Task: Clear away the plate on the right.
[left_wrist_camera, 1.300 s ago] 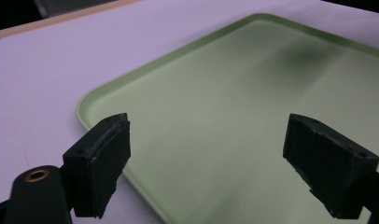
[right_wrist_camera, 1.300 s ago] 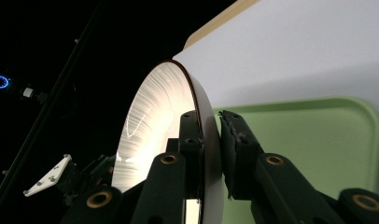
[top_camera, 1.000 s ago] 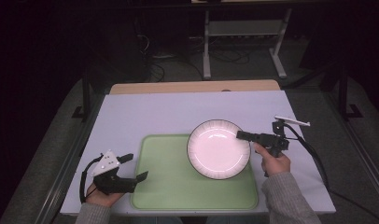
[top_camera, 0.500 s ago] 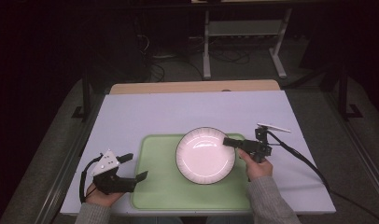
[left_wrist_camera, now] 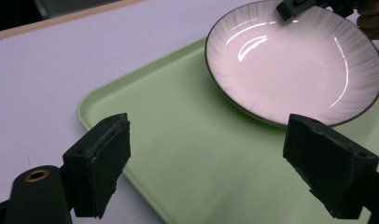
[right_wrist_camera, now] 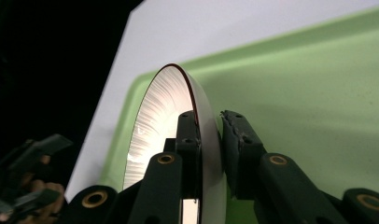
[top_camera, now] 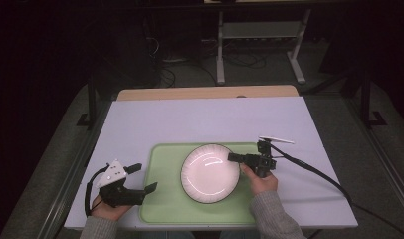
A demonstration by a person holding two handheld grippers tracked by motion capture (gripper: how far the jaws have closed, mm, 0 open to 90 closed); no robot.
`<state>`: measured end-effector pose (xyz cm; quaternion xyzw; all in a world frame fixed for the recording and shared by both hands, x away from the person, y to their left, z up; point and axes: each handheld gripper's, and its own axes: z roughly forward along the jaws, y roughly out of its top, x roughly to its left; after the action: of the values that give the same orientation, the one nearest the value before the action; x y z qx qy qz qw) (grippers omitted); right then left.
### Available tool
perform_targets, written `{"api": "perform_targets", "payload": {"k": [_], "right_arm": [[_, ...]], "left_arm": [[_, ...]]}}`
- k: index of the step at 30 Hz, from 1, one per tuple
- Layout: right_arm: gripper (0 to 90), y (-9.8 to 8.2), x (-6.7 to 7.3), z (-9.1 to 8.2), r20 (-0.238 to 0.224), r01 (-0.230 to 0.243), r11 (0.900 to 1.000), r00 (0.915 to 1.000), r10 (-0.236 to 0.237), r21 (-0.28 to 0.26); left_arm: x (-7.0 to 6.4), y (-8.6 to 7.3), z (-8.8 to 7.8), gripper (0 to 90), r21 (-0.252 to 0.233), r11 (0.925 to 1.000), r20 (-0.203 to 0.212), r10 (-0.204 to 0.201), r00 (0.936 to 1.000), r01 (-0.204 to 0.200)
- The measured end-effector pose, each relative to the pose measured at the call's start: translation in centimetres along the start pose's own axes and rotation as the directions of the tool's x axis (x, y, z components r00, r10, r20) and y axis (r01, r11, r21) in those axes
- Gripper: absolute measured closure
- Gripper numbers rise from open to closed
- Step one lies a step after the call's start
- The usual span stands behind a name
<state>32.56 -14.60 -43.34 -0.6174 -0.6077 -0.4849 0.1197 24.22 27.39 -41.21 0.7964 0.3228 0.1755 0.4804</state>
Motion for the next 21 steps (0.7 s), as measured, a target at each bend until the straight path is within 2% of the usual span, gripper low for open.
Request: {"api": "perform_targets", "payload": {"k": [7, 15, 18, 21], "right_arm": [[78.8, 0.06, -0.27, 0.5, 0.033, -0.02, 0.999, 0.9993, 0.019, 0.033], [78.9, -0.04, -0.43, 0.49, 0.105, -0.027, 0.997, 0.9943, 0.019, 0.069], [72.5, -0.04, -0.49, 0.4, 0.13, -0.027, 0.997, 0.9914, 0.017, 0.078], [71.6, -0.07, -0.63, 0.37, 0.158, -0.02, 0.996, 0.9874, 0.006, 0.084]], "left_arm": [[-0.05, 0.0, 0.05, 14.6, 0.001, 1.0, 0.001, -0.001, 1.0, 0.001], [-0.06, -0.01, 0.1, 14.6, 0.0, 1.0, 0.003, 0.0, 1.0, 0.0], [-0.07, -0.01, 0.11, 14.6, 0.001, 1.0, 0.003, 0.0, 1.0, 0.0], [-0.08, 0.0, 0.1, 14.6, 0.001, 1.0, 0.003, 0.001, 1.0, -0.001]]}}
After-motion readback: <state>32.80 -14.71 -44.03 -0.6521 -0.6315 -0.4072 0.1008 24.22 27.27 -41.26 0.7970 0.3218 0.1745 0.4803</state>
